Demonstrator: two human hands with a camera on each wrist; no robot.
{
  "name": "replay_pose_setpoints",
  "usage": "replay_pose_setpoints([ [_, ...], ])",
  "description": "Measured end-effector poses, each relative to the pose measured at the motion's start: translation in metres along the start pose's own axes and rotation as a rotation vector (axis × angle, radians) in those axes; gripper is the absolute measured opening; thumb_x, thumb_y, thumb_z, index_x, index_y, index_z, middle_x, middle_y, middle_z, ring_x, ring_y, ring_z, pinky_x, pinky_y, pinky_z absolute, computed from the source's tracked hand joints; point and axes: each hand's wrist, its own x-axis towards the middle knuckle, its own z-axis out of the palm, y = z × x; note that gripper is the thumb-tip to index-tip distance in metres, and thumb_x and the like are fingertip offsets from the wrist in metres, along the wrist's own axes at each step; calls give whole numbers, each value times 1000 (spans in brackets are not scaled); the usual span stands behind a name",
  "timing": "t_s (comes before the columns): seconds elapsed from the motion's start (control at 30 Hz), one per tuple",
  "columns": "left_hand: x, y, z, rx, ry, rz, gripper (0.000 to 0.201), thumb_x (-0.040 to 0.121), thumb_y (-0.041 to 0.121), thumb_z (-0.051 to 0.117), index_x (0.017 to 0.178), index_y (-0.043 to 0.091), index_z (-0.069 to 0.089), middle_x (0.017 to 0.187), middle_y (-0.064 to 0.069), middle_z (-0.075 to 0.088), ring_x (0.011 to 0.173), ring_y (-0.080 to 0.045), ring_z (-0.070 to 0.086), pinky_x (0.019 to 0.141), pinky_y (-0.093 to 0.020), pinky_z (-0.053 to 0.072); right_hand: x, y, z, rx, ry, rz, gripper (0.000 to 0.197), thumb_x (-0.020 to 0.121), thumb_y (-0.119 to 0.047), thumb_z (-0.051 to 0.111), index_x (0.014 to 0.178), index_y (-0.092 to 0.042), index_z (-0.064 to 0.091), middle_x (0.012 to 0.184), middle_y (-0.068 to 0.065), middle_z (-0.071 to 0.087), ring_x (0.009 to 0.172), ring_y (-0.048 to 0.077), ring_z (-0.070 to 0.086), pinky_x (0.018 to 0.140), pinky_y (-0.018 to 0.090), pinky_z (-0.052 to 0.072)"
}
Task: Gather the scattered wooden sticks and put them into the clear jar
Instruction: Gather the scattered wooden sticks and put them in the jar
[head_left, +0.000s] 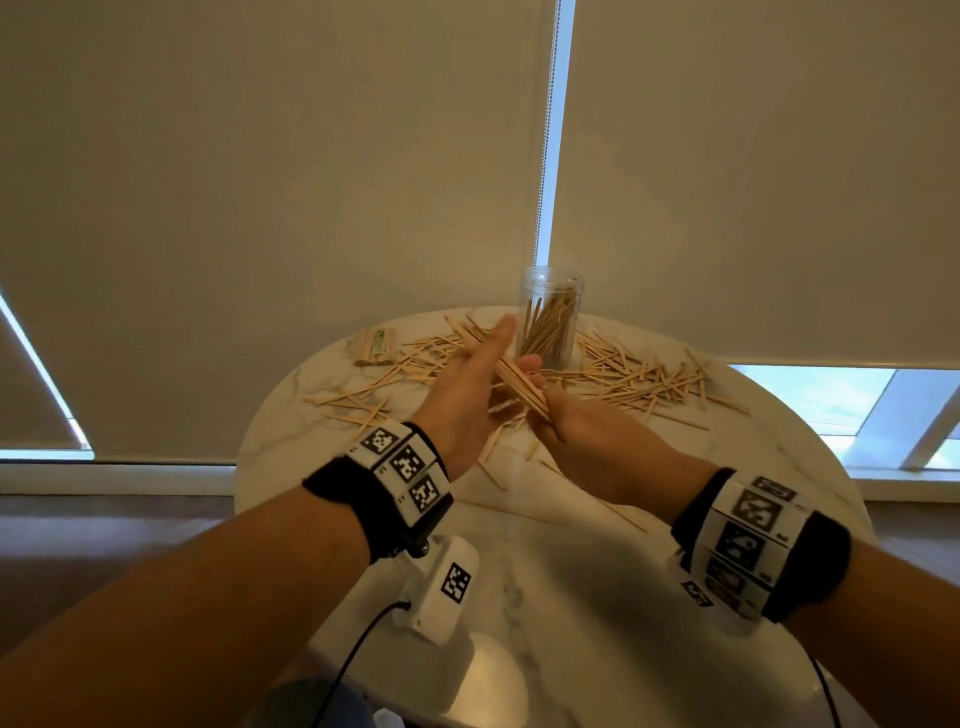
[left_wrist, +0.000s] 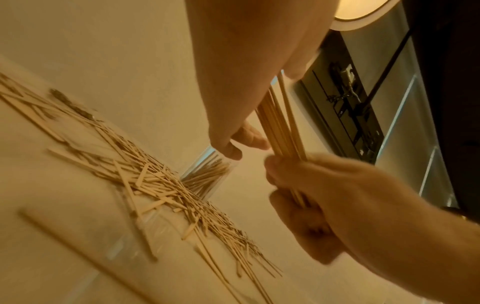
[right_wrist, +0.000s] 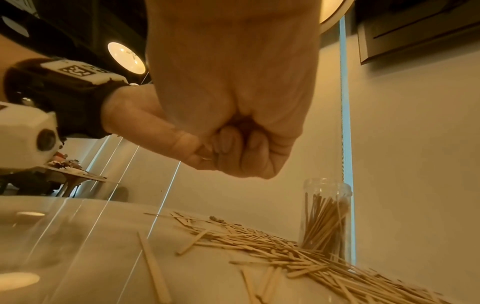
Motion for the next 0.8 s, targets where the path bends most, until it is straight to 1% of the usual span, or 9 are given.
replay_pose_setpoints([
  [0.13, 8, 23, -23, 37, 131, 34, 54, 89, 66, 53, 124, 26, 48, 107, -10, 75, 89, -27, 71, 90, -49, 54, -11, 12, -5, -131, -85, 6, 17, 104, -41, 33, 101, -26, 39, 77, -5, 54, 66, 14, 51, 59, 30, 40],
  [0.23, 4, 23, -22, 155, 8, -39, 47, 102, 50, 42, 121, 10, 57, 103, -13, 76, 86, -28, 72, 68, -36, 56, -10, 12, -5, -223, -100, -26, 17, 101, -42, 39, 105, -26, 41, 76, -8, 52, 67, 13, 52, 63, 32, 45],
  [0.3, 2, 13, -14, 340, -31, -9, 48, 107, 37, 35, 111, -1, 64, 95, -15, 76, 75, -22, 72, 57, -28, 54, -7, 7, -4, -265, -71, -45, 23, 99, -43, 43, 112, -25, 47, 79, -7, 53, 70, 16, 53, 66, 33, 47],
  [0.4, 2, 2, -10, 606, -47, 85, 55, 108, 36, 34, 96, -2, 71, 82, -9, 76, 62, -11, 68, 60, -27, 50, -3, 2, 1, -276, -66, -42, 29, 100, -46, 45, 116, -23, 54, 82, -5, 55, 71, 15, 52, 63, 28, 42],
  [0.5, -3, 5, -9, 654, -121, -59, 57, 100, 53, 44, 92, 3, 70, 82, -11, 77, 70, -22, 74, 68, -35, 59, -2, 5, 2, -288, -78, 45, 29, 99, -45, 47, 100, -19, 62, 75, -2, 56, 71, 18, 56, 63, 32, 45],
  [0.57, -9, 4, -7, 768, -178, -111, 57, 92, 63, 51, 93, 9, 70, 80, -12, 76, 63, -24, 73, 57, -29, 58, 0, 8, 1, -300, -61, 124, 28, 98, -41, 49, 89, -17, 61, 70, -1, 54, 71, 21, 58, 67, 35, 51],
  [0.67, -11, -4, -6, 1073, -237, 157, 50, 88, 65, 57, 72, 19, 69, 62, 0, 69, 47, -10, 61, 46, -18, 45, 2, 9, 0, -286, -43, 193, 25, 93, -37, 52, 92, -16, 64, 72, 0, 57, 74, 22, 62, 68, 35, 53],
  [0.73, -7, -7, -8, 1106, -204, 286, 52, 88, 62, 60, 55, 21, 61, 51, 4, 62, 42, -6, 53, 46, -15, 42, 1, 8, -1, -254, -63, 195, 28, 90, -42, 58, 100, -17, 66, 79, 0, 63, 77, 21, 63, 69, 34, 53],
  [0.8, -3, -8, -11, 1059, -168, 312, 52, 88, 57, 64, 54, 18, 61, 45, 5, 57, 39, -5, 48, 44, -15, 40, 0, 11, -4, -189, -47, 158, 31, 86, -47, 66, 102, -21, 65, 85, -2, 65, 79, 18, 61, 68, 32, 50],
])
